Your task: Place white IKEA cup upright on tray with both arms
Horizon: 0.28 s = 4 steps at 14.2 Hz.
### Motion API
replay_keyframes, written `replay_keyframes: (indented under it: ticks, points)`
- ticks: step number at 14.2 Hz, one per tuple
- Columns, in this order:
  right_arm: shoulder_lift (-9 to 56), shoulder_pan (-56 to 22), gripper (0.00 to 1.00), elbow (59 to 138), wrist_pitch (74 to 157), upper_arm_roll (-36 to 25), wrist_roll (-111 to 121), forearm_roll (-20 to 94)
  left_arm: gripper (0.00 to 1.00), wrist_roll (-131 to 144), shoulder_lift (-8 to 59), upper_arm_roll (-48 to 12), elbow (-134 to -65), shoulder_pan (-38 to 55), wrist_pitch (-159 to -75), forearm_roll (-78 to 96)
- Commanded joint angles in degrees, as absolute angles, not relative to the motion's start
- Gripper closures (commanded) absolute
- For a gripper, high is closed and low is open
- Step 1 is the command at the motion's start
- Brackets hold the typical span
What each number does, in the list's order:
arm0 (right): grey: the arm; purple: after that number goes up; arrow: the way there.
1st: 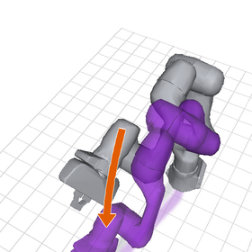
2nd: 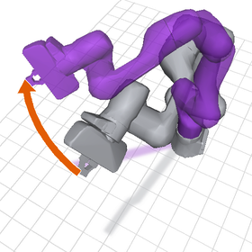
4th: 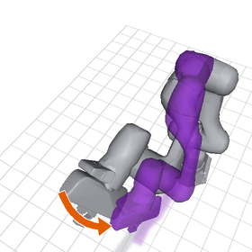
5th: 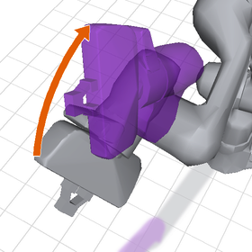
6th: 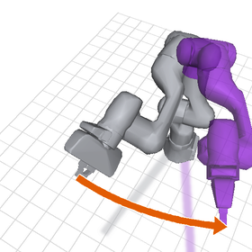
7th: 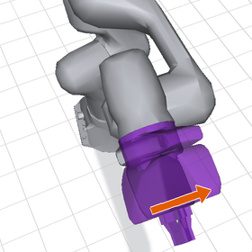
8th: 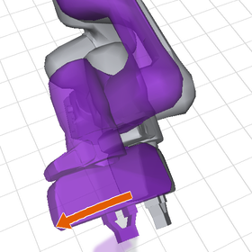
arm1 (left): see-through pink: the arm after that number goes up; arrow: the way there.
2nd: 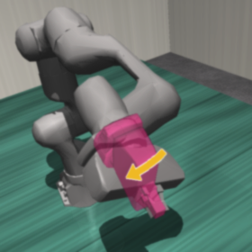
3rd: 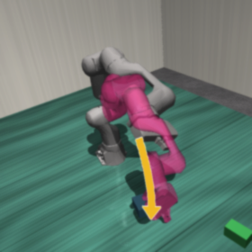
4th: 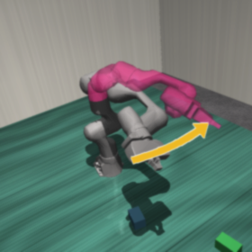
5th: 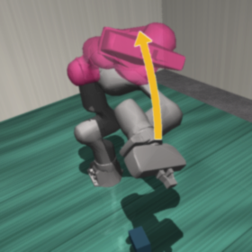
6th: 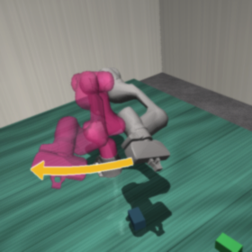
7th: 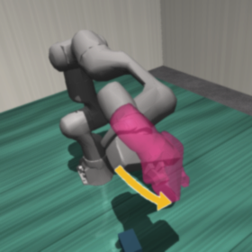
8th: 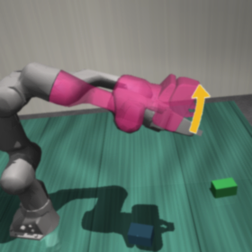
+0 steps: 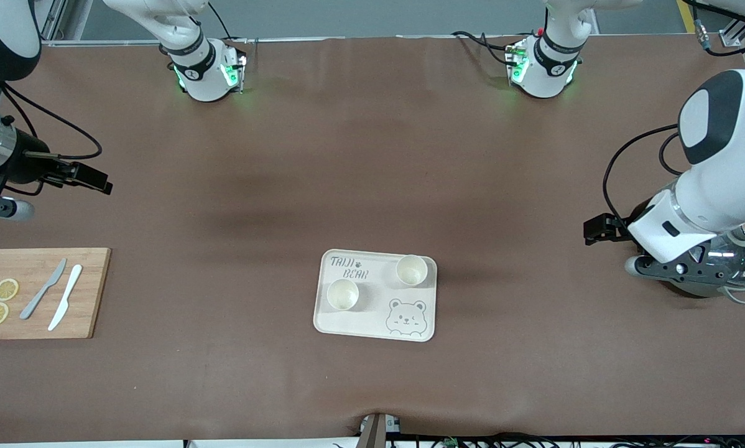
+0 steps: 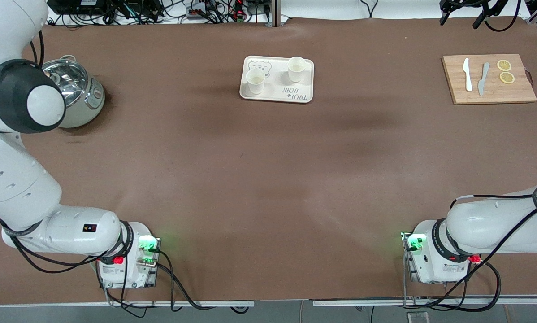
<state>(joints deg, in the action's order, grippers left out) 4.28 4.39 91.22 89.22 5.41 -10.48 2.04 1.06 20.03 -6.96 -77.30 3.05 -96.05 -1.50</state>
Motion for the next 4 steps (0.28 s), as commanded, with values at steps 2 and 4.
replay_keyframes:
  ticks: [2,4]
  points:
    - [4.3,4.9,0.0,90.5,89.1,6.3,-10.6,1.8,0.0,0.7,17.1,-7.1,-77.8,2.8,-94.7,-1.1]
    - [4.3,5.2,0.0,90.5,89.1,6.3,-10.5,1.4,0.0,0.7,17.1,-7.1,-77.8,2.7,-94.7,-1.1]
